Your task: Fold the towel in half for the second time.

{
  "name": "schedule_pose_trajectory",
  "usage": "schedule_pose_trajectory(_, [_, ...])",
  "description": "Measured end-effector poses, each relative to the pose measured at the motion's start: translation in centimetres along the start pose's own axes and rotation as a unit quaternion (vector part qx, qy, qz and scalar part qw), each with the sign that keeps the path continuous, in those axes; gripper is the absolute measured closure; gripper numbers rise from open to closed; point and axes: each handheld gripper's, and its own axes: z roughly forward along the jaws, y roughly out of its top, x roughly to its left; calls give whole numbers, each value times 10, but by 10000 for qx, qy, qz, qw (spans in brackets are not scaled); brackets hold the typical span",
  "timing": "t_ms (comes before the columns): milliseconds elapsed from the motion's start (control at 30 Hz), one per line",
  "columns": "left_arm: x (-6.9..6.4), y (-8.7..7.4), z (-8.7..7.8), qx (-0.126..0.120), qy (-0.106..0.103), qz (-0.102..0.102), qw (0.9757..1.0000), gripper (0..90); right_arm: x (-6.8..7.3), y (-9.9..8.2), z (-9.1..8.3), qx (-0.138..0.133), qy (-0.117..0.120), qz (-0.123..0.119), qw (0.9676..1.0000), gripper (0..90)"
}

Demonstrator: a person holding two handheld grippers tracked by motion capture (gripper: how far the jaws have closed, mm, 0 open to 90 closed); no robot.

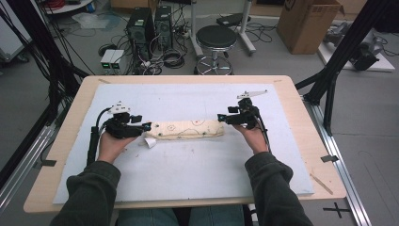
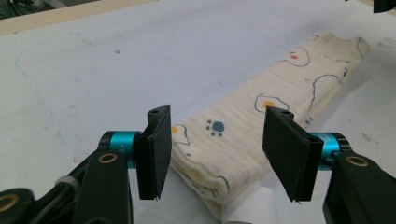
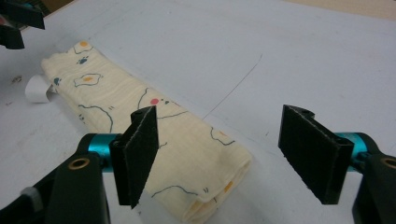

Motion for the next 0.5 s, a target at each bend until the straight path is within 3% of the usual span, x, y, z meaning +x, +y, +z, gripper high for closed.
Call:
schedule_pose_trajectory(200, [-4, 1, -4, -49, -24, 35, 10000, 388, 1, 0, -4, -13, 15, 67, 10000, 225])
schedule_pose_trajectory(500, [-7, 2, -10, -73, -18, 73, 9999, 355, 5, 0, -10, -47, 2, -21, 10000, 208])
